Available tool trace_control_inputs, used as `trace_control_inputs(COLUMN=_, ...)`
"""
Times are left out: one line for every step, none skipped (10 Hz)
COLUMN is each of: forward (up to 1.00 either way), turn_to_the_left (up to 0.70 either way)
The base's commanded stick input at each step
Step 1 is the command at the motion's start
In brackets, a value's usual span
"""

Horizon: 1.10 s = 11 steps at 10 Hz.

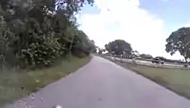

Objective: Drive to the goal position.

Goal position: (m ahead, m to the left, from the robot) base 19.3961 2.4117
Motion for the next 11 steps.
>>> trace_control_inputs(forward=0.70, turn_to_the_left=-0.35)
trace_control_inputs(forward=0.70, turn_to_the_left=-0.30)
trace_control_inputs(forward=0.70, turn_to_the_left=0.00)
trace_control_inputs(forward=0.70, turn_to_the_left=0.00)
trace_control_inputs(forward=0.70, turn_to_the_left=0.00)
trace_control_inputs(forward=0.70, turn_to_the_left=0.00)
trace_control_inputs(forward=0.70, turn_to_the_left=0.00)
trace_control_inputs(forward=0.70, turn_to_the_left=0.00)
trace_control_inputs(forward=0.70, turn_to_the_left=0.00)
trace_control_inputs(forward=0.70, turn_to_the_left=0.00)
trace_control_inputs(forward=0.70, turn_to_the_left=0.00)
